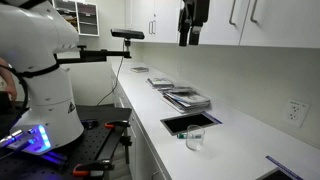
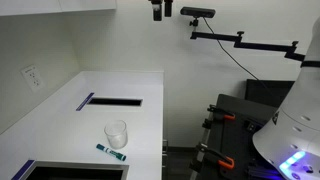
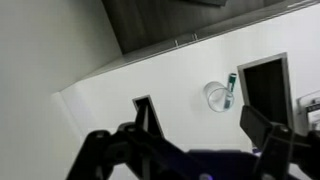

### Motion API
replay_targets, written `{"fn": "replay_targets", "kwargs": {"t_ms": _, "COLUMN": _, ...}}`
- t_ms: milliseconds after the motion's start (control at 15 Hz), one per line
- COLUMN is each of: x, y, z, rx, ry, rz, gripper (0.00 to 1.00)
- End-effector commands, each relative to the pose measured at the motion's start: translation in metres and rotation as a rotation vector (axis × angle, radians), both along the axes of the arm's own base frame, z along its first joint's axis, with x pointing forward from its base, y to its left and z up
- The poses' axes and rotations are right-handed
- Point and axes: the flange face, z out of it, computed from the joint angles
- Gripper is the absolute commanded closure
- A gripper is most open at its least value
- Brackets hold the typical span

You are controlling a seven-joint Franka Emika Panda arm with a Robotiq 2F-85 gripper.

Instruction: Put the marker in the glass cup

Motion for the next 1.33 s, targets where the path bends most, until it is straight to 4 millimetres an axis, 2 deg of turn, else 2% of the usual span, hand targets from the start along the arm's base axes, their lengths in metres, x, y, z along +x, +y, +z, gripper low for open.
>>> {"fn": "replay_targets", "kwargs": {"t_ms": 0, "x": 0.0, "y": 0.0, "z": 0.001, "rx": 0.0, "ry": 0.001, "rz": 0.0, "gripper": 0.0}}
{"fn": "replay_targets", "kwargs": {"t_ms": 333, "x": 0.0, "y": 0.0, "z": 0.001, "rx": 0.0, "ry": 0.001, "rz": 0.0, "gripper": 0.0}}
{"fn": "replay_targets", "kwargs": {"t_ms": 533, "x": 0.009, "y": 0.022, "z": -0.018, "rx": 0.014, "ry": 0.015, "rz": -0.015, "gripper": 0.0}}
{"fn": "replay_targets", "kwargs": {"t_ms": 733, "x": 0.023, "y": 0.074, "z": -0.056, "rx": 0.082, "ry": 0.014, "rz": -0.007, "gripper": 0.0}}
{"fn": "replay_targets", "kwargs": {"t_ms": 1000, "x": 0.05, "y": 0.152, "z": -0.125, "rx": 0.123, "ry": -0.036, "rz": 0.02, "gripper": 0.0}}
{"fn": "replay_targets", "kwargs": {"t_ms": 1133, "x": 0.062, "y": 0.185, "z": -0.163, "rx": 0.097, "ry": -0.05, "rz": 0.098, "gripper": 0.0}}
{"fn": "replay_targets", "kwargs": {"t_ms": 1267, "x": 0.076, "y": 0.206, "z": -0.2, "rx": 0.077, "ry": -0.029, "rz": 0.192, "gripper": 0.0}}
